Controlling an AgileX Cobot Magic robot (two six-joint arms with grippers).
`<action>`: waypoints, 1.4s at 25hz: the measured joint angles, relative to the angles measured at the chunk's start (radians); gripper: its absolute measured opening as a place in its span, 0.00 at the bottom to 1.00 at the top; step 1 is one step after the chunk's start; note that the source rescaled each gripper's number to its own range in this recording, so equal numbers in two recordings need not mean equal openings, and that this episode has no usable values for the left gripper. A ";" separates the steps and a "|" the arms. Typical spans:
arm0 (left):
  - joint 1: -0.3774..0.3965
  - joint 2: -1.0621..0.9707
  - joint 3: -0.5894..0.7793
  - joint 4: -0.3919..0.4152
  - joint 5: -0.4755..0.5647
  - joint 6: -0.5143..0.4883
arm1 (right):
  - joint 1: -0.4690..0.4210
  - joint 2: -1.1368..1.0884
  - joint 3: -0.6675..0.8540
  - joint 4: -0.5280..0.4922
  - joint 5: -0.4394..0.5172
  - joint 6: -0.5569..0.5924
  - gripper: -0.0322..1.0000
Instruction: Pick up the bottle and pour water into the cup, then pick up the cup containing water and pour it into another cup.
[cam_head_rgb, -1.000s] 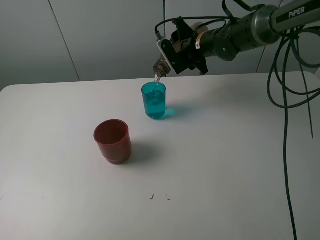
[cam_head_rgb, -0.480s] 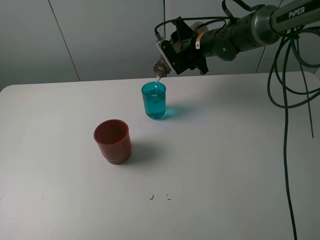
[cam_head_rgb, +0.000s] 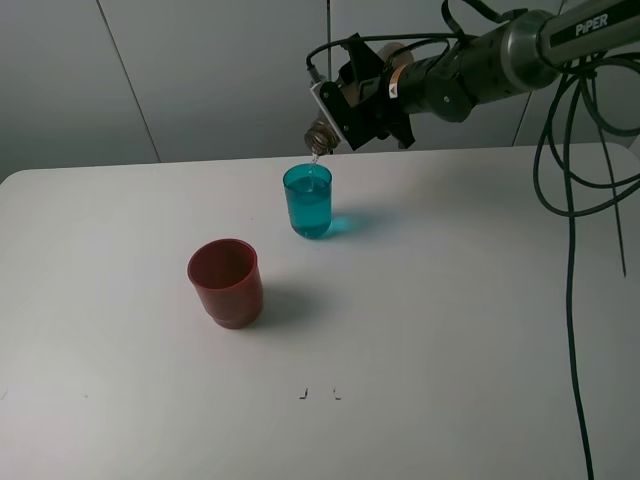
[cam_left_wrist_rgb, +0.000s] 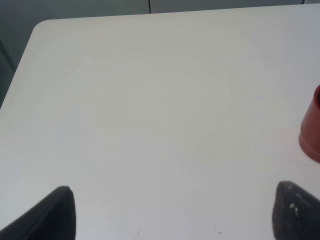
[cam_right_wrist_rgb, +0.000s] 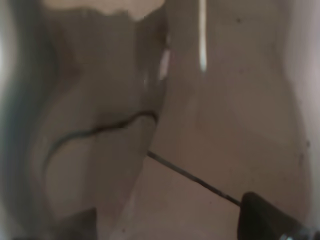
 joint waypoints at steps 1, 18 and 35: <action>0.000 0.000 0.000 0.000 0.000 0.000 | 0.000 0.000 0.000 0.000 0.000 0.000 0.06; 0.000 0.000 0.000 0.000 0.000 0.000 | 0.010 0.000 -0.002 0.000 0.020 0.102 0.06; 0.000 0.000 0.000 0.000 0.000 0.000 | 0.011 -0.045 0.004 0.000 0.057 0.789 0.06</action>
